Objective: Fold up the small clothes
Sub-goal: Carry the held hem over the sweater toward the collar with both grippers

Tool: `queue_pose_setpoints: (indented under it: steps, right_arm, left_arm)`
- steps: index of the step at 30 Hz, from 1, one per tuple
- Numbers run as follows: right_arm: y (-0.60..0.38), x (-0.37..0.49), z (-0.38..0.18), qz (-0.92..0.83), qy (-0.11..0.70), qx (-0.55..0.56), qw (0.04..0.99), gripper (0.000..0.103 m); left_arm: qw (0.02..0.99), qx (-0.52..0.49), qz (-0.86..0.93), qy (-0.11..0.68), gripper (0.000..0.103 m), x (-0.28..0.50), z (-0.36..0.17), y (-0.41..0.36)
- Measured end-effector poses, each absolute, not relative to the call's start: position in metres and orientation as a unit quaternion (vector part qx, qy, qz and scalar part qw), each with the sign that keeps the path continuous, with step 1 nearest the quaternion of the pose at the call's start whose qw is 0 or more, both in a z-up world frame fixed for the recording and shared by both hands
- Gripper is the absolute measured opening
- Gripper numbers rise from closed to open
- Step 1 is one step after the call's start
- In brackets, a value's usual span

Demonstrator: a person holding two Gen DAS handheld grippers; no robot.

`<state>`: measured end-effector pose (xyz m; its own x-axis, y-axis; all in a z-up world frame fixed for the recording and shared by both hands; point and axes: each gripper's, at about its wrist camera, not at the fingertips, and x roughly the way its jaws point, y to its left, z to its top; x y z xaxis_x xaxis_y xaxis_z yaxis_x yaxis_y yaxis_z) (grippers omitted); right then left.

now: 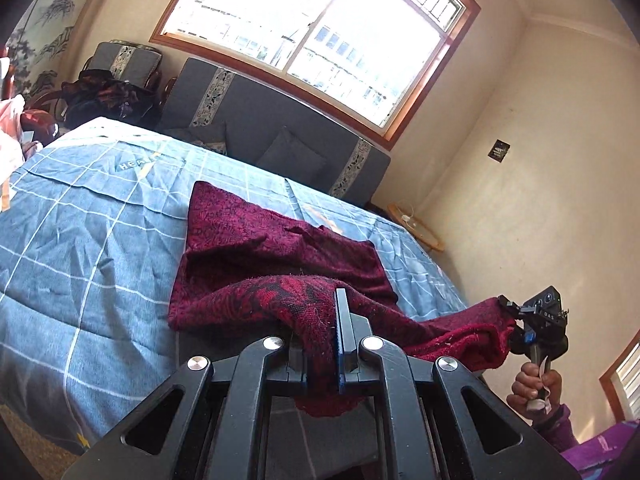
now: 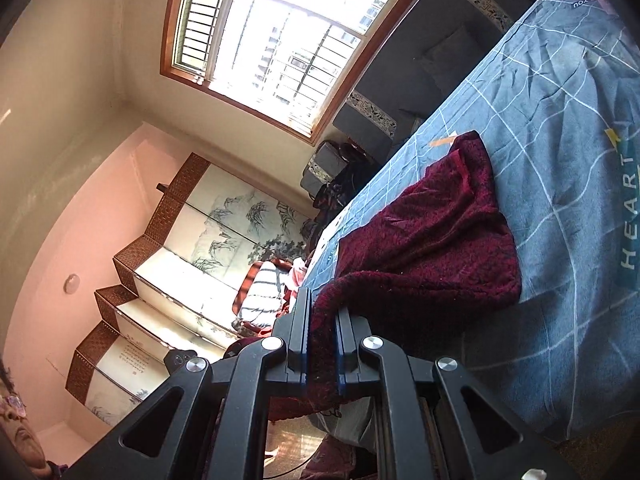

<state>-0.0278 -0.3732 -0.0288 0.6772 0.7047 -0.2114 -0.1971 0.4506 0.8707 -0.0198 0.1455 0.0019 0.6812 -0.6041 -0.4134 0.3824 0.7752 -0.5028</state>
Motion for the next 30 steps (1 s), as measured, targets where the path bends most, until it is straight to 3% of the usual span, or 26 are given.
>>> queue_pose_setpoints:
  steps: [30]
  right_arm:
    - [-0.379,0.101,-0.043,0.236,0.314,0.416,0.820,0.011]
  left_arm:
    - [0.935,-0.115,-0.194,0.275,0.010,0.088,-0.006,0.112]
